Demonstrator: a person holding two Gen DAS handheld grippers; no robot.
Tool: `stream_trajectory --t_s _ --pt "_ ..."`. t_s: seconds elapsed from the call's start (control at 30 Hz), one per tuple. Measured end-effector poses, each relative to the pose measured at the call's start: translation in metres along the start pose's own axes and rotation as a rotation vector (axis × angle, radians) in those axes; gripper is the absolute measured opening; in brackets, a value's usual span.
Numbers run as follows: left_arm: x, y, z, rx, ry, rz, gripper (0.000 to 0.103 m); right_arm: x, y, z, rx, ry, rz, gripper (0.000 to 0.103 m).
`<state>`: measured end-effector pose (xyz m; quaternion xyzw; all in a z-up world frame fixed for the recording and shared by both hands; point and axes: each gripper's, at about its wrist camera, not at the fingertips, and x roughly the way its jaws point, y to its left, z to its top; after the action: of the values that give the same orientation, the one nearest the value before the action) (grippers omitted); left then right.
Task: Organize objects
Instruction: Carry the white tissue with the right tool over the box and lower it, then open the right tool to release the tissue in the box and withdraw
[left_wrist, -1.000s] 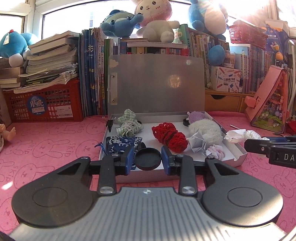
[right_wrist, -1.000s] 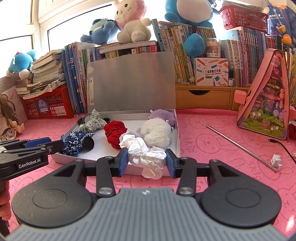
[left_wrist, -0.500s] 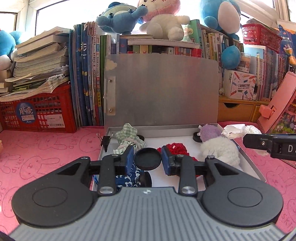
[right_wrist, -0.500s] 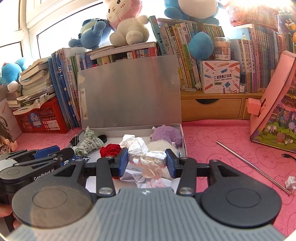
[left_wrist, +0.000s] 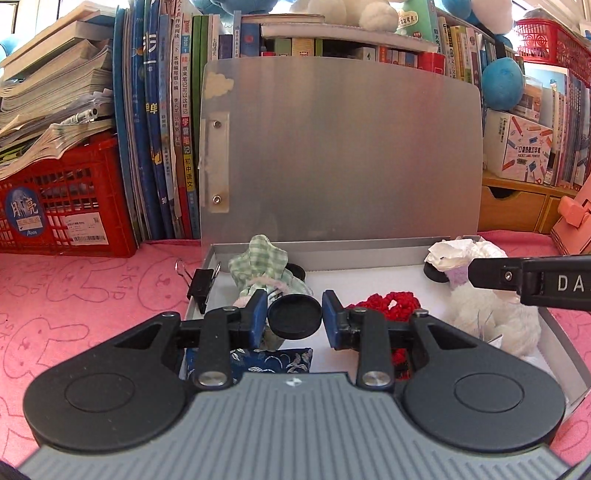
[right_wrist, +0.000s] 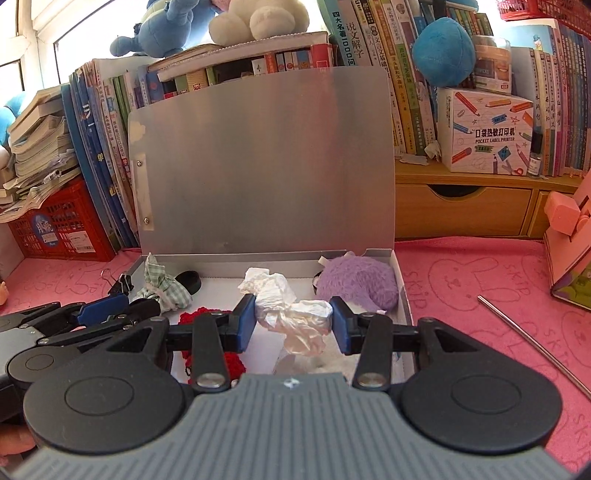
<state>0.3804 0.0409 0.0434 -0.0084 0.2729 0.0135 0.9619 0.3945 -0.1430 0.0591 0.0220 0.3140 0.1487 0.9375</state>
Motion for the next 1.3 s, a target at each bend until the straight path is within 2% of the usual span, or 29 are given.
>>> stream_trajectory --t_s 0.23,0.6,0.7,0.97,1.3 --pt "0.014 -0.001 -0.005 0.012 0.007 -0.01 0.038 0.022 0.001 -0.004 0.006 0.023 0.012 0.049" --pt "0.02 -0.004 -0.009 0.007 0.015 -0.03 0.039 0.029 0.005 -0.004 -0.001 0.019 0.042 0.051" --pt "0.019 -0.003 -0.01 0.01 0.016 -0.028 0.039 0.026 0.003 -0.003 0.003 0.011 0.045 0.055" --pt "0.0 -0.009 -0.006 0.032 -0.019 -0.024 0.068 0.005 0.001 0.002 0.013 -0.022 0.057 0.064" --pt "-0.05 -0.013 0.005 0.039 -0.088 -0.031 0.092 -0.042 0.001 0.007 -0.011 -0.099 0.008 0.077"
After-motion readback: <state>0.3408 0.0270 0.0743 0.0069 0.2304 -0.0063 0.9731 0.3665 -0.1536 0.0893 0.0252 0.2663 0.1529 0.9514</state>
